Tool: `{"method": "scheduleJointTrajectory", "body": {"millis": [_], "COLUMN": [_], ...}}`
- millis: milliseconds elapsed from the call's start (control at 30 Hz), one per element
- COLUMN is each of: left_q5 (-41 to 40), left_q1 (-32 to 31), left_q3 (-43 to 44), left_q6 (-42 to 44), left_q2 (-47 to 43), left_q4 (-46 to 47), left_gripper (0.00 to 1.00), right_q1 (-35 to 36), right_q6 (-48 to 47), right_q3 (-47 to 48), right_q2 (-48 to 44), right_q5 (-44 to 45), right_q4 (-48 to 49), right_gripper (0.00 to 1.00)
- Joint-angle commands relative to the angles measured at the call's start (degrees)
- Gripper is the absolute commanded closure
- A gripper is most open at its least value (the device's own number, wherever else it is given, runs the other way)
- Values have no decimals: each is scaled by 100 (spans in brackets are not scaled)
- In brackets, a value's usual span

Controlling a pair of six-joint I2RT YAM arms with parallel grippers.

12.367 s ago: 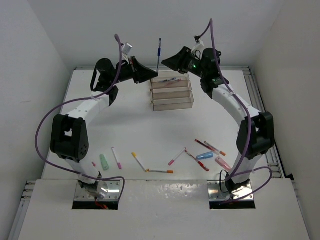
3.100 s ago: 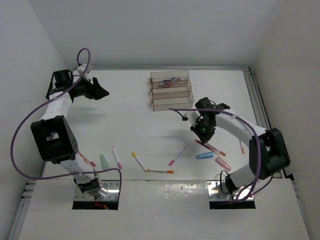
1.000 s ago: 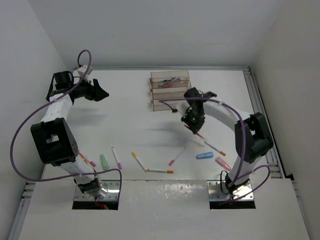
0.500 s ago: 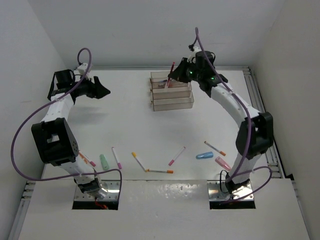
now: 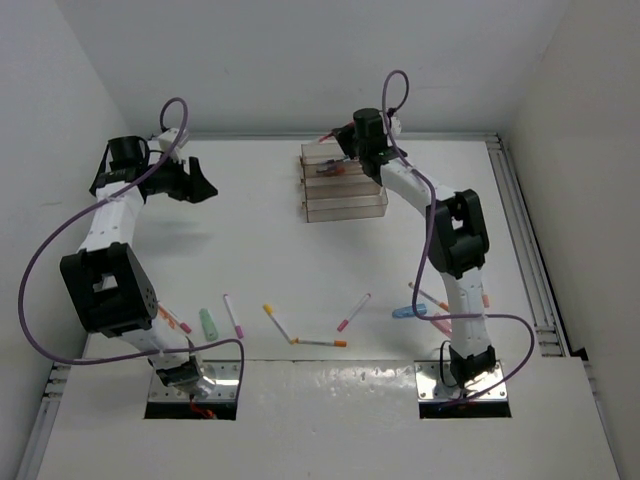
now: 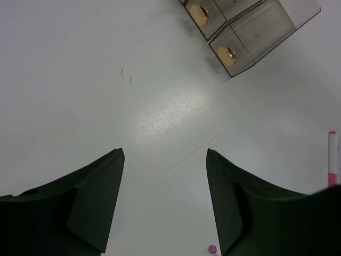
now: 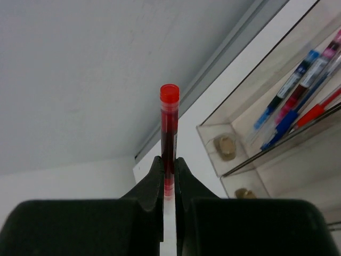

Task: Sort the stationery into containers
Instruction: Place the pen in the storage box.

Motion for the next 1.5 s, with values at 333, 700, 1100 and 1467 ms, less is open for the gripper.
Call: {"method": "scheduleJointTrajectory", "body": {"millis": [333, 700, 1100, 1467], "left_q5": [-415, -389, 7, -72], "left_q1": [20, 12, -58, -348], "left_q3": [-231, -125, -309, -890], "left_q6": [401, 349, 59, -82], "left_q2": [-785, -644, -424, -609], "left_q4": [-533, -436, 899, 1304], "left_gripper": [31, 30, 31, 32], "right_q1": [-272, -273, -773, -2926], "right_q6": [964, 965, -4810, -8876], "right_q3": [616, 599, -877, -1905], "right_q2": [982, 825, -1695, -3183], "right_q5": [761, 226, -4230, -2906], "right_q4": [398, 292, 403, -5480], "right_gripper": [100, 55, 13, 86]}}
